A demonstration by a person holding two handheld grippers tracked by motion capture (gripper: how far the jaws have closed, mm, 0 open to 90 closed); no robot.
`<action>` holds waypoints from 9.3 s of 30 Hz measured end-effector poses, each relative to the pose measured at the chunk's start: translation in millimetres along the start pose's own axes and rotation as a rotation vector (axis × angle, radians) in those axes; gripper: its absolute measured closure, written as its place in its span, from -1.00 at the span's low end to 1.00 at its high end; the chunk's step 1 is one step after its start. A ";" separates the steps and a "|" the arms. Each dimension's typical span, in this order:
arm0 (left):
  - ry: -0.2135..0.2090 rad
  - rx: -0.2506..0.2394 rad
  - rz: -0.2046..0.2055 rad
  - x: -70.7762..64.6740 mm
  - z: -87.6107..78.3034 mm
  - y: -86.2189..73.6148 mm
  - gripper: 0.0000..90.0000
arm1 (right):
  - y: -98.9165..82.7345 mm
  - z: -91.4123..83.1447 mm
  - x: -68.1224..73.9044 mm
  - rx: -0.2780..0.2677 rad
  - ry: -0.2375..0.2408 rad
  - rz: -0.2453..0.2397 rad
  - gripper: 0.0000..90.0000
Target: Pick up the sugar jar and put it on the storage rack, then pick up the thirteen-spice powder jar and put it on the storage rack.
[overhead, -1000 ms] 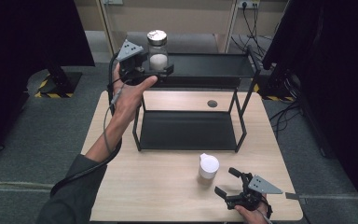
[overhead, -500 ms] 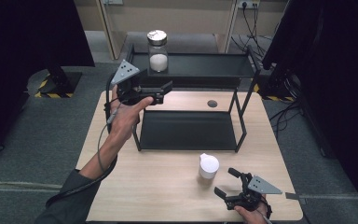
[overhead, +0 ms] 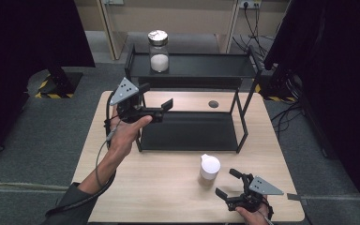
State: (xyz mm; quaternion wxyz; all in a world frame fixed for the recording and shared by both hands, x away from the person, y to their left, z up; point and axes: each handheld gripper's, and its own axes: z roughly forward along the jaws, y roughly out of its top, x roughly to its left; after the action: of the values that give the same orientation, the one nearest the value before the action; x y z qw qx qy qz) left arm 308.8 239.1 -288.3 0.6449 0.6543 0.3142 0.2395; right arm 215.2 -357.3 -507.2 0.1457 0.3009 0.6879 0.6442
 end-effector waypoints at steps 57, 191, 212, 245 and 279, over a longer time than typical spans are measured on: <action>-0.137 0.006 0.011 -28.2 -41.2 -182.2 -0.99 | 0.4 0.2 1.8 -0.003 0.003 -0.005 -0.98; -0.184 0.041 -0.088 -20.3 -40.9 -221.9 -0.98 | 35.1 57.0 28.8 0.128 -0.097 -0.135 -0.31; -0.185 0.044 -0.086 -20.4 -40.7 -221.9 -0.98 | 63.7 50.1 28.0 0.107 -0.054 -0.148 -0.31; -0.189 0.048 -0.089 -20.9 -39.8 -222.4 -0.98 | 149.8 62.2 8.0 0.091 0.013 -0.155 -0.31; -0.194 0.056 -0.091 -20.5 -38.8 -222.7 -0.98 | 249.2 87.8 -3.3 0.061 0.028 -0.155 -0.31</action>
State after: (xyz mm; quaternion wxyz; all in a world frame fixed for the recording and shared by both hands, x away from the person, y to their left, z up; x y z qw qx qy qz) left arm 244.1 244.7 -505.8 0.6640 0.6771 0.2861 0.1367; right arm 325.8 -291.9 -276.4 0.1762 0.2418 0.7305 0.6139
